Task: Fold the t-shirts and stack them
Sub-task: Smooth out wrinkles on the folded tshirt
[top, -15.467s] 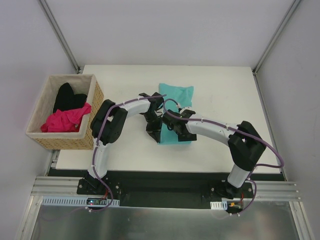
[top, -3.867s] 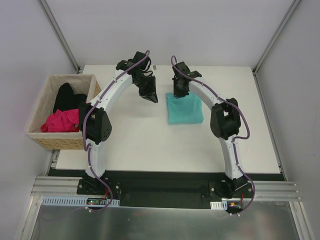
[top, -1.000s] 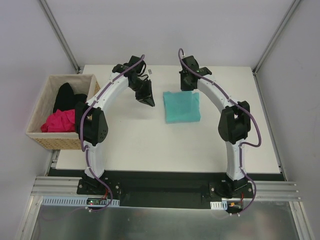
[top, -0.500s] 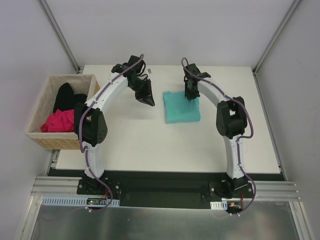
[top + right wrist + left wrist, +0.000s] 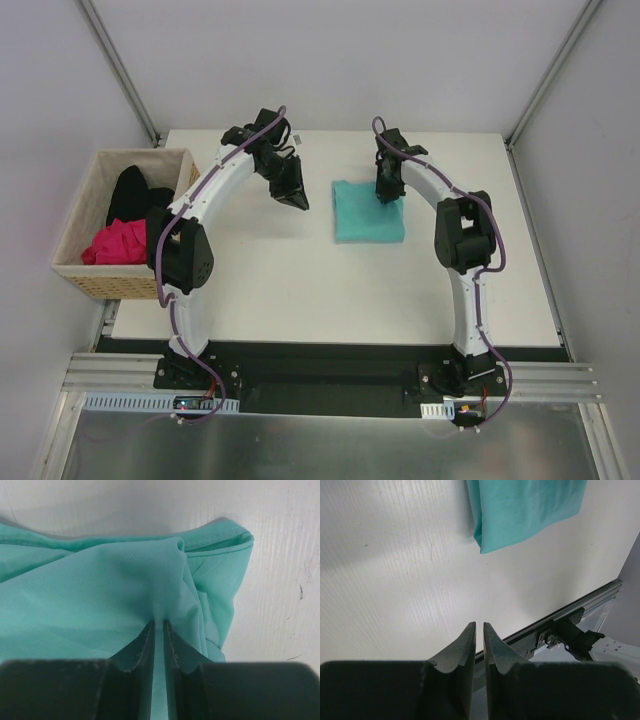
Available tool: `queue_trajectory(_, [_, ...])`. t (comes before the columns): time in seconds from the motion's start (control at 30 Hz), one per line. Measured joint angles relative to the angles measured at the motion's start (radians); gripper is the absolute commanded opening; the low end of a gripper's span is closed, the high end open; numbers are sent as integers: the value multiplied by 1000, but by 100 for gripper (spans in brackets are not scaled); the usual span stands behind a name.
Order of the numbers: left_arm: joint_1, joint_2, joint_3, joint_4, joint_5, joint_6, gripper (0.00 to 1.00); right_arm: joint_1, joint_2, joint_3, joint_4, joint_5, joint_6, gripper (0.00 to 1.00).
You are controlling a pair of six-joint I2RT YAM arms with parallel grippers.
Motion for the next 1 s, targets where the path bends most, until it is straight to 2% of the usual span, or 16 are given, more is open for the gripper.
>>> queue_trajectory(0.2, [0,-1,19,10,0,0,10,2,-57,-40,-12,2,-1,20])
queue_trajectory(0.33, [0,-12,9,28,-3,0,11,9,-163,-83,-26,19,-4,22])
queue_trajectory(0.57, [0,-60,-50,64,-6,-2,10,28,-293,-86,-25,63,-16,19])
queue_trajectory(1.0, [0,-117,-106,79,-9,-10,11,27,-13,6,-59,24,-34,12])
